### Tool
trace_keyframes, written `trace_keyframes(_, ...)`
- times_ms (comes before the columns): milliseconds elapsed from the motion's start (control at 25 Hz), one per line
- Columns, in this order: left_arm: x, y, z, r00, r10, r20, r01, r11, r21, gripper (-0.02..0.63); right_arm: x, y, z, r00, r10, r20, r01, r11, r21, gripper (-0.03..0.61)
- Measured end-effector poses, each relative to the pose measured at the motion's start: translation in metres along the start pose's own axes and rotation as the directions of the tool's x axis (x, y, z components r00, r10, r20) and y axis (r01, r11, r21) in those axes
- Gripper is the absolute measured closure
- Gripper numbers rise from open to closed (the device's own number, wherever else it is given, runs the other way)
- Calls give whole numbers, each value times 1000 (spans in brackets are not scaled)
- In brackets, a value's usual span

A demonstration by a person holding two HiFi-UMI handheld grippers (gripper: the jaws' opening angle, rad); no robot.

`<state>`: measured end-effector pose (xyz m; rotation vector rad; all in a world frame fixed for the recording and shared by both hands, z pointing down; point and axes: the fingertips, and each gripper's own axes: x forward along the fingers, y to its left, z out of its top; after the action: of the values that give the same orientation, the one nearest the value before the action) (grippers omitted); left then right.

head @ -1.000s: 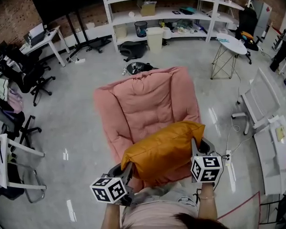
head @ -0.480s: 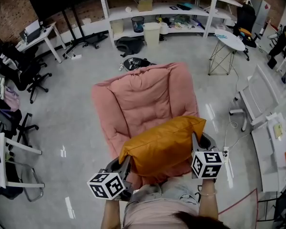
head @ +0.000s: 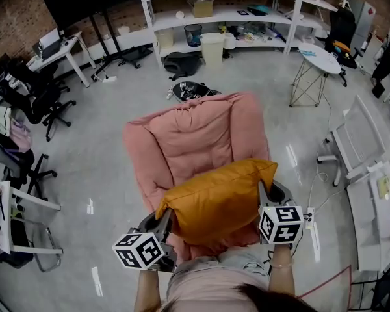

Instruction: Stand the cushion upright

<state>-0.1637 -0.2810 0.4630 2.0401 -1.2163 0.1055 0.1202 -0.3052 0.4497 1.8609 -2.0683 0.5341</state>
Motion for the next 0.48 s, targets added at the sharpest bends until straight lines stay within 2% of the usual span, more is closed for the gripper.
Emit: trace_keyframes(480,38,-4,48,995,70,68,-72,997,23,574,48,-17,35,995,97,28,-98,995,31,515)
